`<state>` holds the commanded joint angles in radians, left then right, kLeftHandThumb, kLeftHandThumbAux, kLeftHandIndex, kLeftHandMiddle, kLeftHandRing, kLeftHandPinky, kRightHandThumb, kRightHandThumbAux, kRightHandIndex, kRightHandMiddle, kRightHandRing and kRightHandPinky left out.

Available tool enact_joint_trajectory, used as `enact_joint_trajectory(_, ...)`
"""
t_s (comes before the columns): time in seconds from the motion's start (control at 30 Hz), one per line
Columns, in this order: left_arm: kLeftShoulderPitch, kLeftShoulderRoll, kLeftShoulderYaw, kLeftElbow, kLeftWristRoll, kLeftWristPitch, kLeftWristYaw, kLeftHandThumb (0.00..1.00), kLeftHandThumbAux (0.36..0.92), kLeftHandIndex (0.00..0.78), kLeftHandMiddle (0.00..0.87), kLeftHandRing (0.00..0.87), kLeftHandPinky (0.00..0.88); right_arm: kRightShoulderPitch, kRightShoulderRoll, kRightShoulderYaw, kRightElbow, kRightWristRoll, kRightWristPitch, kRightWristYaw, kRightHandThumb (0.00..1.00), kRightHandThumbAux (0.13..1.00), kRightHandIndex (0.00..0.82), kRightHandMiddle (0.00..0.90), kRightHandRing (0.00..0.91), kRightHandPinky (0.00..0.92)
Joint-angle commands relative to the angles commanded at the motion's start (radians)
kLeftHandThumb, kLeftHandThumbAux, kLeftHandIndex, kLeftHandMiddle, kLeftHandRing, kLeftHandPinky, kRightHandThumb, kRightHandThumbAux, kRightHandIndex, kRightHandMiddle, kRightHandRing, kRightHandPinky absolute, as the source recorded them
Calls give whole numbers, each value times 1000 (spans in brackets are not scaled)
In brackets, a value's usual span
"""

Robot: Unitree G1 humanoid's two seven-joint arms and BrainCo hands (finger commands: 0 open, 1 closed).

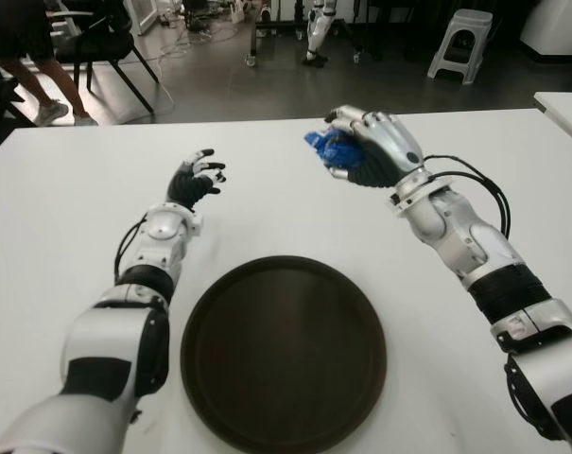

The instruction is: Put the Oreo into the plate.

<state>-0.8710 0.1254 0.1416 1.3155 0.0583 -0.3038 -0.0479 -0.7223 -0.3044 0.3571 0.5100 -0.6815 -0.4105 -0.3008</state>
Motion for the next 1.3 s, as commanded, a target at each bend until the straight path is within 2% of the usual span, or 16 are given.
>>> enact_joint_trajectory(0.13,-1,0,4,0,-3,2,-1,104,709,185,307,338,391,34,34,-6,-54,31,-29,-4,693,731,436,770,771,757)
enact_joint_trajectory(0.23,-1,0,5,0,-5,2,-2,119,704,196,300,327,377,46,56,-9,-73,49,-49,-3,693,731,436,772,775,765)
enact_joint_trajectory(0.37,1,0,6,-2,-6,0,-6,131,705,218,295,308,351,52,69,-18,-63,75,-107,-7,693,729,436,770,776,770)
enact_joint_trajectory(0.5,0,-3,14,-4,-13,-1,-11,124,707,245,306,311,358,44,97,-34,-21,129,-199,-15,694,728,435,762,771,768)
enact_joint_trajectory(0.63,0,-5,19,-5,-18,-4,-13,116,697,275,326,331,378,31,143,-63,32,224,-237,19,694,728,435,755,767,767)
enact_joint_trajectory(0.77,1,-6,21,-6,-21,-6,-15,107,698,278,332,341,383,33,189,-92,74,333,-230,94,693,728,435,752,765,768)
enact_joint_trajectory(0.8,1,-6,21,-7,-21,-5,-15,105,702,274,331,341,383,45,203,-98,78,372,-214,128,692,728,435,752,765,768)
enact_joint_trajectory(0.83,1,-6,21,-7,-20,-5,-14,103,706,267,330,342,380,72,220,-107,56,439,-167,192,692,727,435,751,765,770)
enact_joint_trajectory(0.93,2,-6,19,-8,-18,-5,-9,106,698,237,308,326,364,125,245,-124,-21,566,-46,321,692,727,435,755,767,774)
enact_joint_trajectory(1.03,2,-6,18,-9,-16,-5,-6,103,696,221,291,312,358,148,252,-135,-80,610,31,378,691,727,435,757,768,775)
enact_joint_trajectory(1.2,0,-4,13,-9,-11,-2,-5,93,695,221,287,302,347,178,262,-159,-178,694,202,482,690,728,435,758,768,777)
enact_joint_trajectory(1.3,1,1,4,-8,-2,0,-3,86,708,216,302,317,356,211,261,-167,-249,765,316,559,690,728,435,759,768,777)
